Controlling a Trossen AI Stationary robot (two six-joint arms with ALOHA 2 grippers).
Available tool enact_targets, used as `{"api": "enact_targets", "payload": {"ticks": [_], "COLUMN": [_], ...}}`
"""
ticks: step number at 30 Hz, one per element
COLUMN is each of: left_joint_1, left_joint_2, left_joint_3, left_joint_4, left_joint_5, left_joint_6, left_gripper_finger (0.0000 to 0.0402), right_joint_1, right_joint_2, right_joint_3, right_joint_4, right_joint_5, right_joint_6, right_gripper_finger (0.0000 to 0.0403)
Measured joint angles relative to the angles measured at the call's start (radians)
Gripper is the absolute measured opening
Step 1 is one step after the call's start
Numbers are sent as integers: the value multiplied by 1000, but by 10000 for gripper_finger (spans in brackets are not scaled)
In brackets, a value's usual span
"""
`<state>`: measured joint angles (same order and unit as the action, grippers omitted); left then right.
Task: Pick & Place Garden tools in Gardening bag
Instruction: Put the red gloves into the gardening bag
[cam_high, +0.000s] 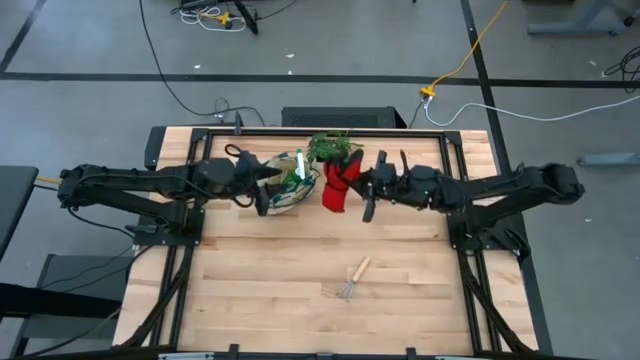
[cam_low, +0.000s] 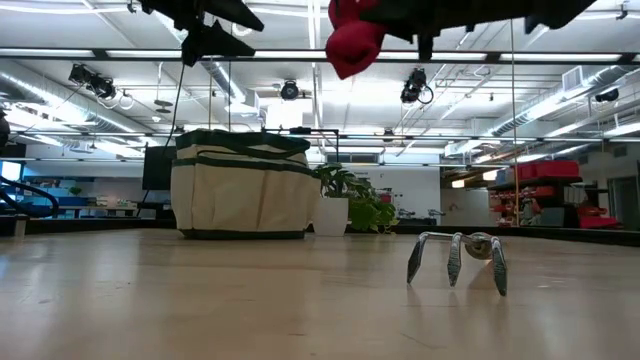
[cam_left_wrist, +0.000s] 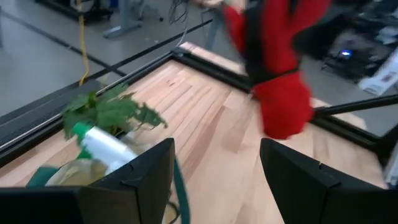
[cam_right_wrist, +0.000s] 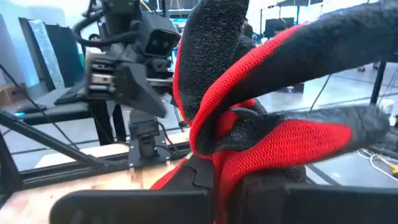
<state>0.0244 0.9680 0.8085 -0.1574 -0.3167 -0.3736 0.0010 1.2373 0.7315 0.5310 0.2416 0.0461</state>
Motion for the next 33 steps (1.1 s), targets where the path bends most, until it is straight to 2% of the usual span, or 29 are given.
{"api": "enact_targets", "payload": {"ticks": [6,17,24,33], "left_joint_1": [0,1,1,0], "left_joint_2": [0,0,0,0], "left_joint_3": [0,0,0,0], "left_joint_4": [78,95,109,152], "left_joint_5": [64,68,88,98], "left_joint_6": [50,51,40,37], "left_gripper_finger": [243,243,243,243], "right_joint_1": [-83,-100,-100,-100], "right_joint_2": [93,291,304,304], "right_joint_3": [26,288,322,322], "right_joint_4": [107,28,36,84], "right_joint_5": [-125,-236,-238,-301], "right_joint_6": [-7,-136,-217,-264], "right_gripper_finger": [10,10,10,10]}}
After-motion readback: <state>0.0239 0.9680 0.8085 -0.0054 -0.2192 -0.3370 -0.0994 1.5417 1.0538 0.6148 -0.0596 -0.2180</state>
